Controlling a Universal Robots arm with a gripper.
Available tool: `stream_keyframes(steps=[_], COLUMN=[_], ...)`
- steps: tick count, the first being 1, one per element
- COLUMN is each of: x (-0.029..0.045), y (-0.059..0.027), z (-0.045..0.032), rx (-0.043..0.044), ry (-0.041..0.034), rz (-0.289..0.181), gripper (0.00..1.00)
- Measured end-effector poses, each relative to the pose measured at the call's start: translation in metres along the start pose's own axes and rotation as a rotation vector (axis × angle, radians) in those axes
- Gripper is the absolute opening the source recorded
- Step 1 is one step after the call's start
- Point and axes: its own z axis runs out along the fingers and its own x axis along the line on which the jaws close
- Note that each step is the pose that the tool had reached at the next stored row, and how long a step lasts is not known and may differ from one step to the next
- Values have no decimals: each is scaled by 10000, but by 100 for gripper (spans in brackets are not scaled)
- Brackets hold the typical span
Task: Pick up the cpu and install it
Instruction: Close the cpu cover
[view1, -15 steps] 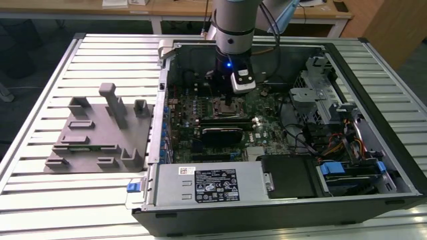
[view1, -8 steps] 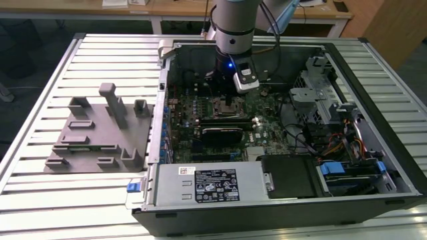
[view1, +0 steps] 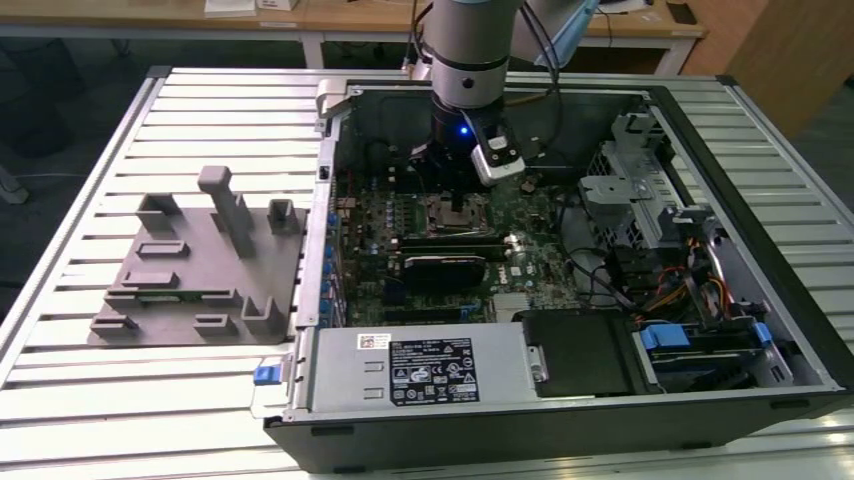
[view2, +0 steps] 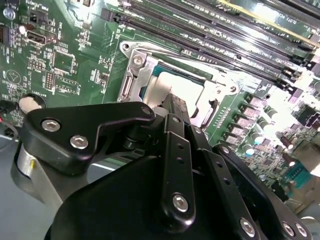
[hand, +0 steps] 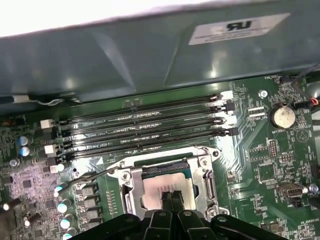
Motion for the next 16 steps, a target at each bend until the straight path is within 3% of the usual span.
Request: stream_keyframes(steps=[6,7,16], x=[5,53,178], y=[-1,-9,-32], z=[0,4,22], rx=[-1,-1,-2], ry=[2,1,0], rz=[-4,-4,-40], gripper=[11,11,11])
